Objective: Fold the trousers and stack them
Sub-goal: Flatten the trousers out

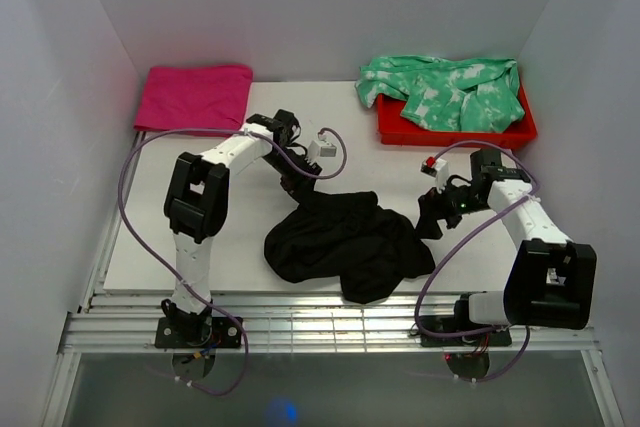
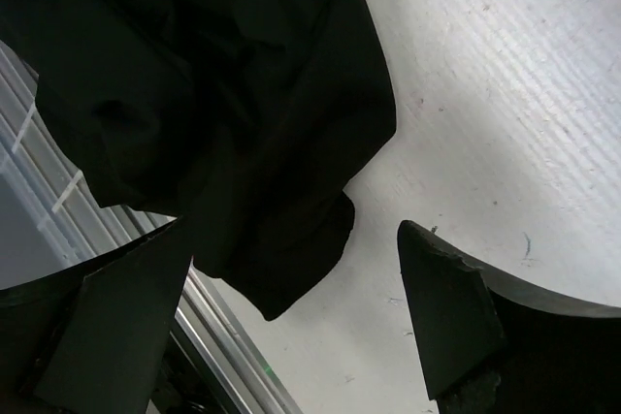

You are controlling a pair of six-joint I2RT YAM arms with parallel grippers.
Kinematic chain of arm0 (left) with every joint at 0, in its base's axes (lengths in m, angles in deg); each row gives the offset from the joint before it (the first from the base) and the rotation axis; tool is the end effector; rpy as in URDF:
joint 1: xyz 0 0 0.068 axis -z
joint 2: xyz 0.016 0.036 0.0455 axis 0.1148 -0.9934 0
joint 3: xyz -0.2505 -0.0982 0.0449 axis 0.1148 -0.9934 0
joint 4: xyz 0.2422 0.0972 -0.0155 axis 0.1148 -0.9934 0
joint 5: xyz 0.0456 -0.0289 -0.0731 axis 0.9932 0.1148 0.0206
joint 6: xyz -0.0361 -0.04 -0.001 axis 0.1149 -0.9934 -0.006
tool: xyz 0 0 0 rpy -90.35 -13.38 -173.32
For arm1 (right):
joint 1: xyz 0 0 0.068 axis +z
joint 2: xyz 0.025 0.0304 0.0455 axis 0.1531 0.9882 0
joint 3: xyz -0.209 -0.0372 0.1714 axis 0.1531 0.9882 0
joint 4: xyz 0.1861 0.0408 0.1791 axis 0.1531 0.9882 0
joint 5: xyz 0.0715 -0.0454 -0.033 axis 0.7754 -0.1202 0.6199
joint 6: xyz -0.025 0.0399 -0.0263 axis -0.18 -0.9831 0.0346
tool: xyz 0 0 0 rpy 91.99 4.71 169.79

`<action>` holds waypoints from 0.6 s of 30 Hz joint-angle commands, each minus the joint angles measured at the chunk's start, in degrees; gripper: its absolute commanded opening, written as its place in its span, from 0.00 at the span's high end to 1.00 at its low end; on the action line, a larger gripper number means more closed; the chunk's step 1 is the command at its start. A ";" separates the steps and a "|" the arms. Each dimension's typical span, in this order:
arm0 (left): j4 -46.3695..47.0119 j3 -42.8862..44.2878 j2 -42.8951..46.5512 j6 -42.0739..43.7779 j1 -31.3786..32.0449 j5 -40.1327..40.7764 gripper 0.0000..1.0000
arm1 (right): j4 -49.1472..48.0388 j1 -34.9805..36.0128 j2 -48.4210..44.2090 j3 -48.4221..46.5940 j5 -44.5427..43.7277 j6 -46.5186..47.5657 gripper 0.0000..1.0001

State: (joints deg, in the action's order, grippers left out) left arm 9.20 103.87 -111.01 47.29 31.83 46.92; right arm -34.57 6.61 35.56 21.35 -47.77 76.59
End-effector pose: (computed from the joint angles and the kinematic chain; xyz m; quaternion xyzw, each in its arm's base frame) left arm 0.3594 -0.1962 0.1937 0.4601 0.8093 -0.3617 0.0500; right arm 0.2319 0.0139 0.2212 -0.3686 0.8567 0.2603 0.2497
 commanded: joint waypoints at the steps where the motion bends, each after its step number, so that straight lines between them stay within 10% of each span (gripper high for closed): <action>1: 0.82 -4.70 8.45 -1.25 -2.28 -1.28 0.69 | -0.40 1.22 2.54 -1.10 1.61 -2.96 0.10; 4: 3.89 -7.78 14.15 -7.47 -11.56 -5.93 1.00 | -4.62 1.76 4.21 -0.30 -0.41 -5.77 0.16; 9: 4.34 -15.92 24.27 -8.65 -33.01 -7.71 1.00 | -5.07 4.11 7.99 -2.84 -0.68 -7.89 0.27; 18: 7.83 -44.33 42.81 -0.64 -38.67 12.75 0.97 | -5.95 9.84 12.03 -5.22 -4.19 -10.44 0.44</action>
State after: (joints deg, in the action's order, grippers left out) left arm 14.57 65.95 -72.80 45.19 -6.79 51.05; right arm -39.76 15.75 46.72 18.55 -50.46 67.95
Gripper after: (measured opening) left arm 0.073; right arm 0.559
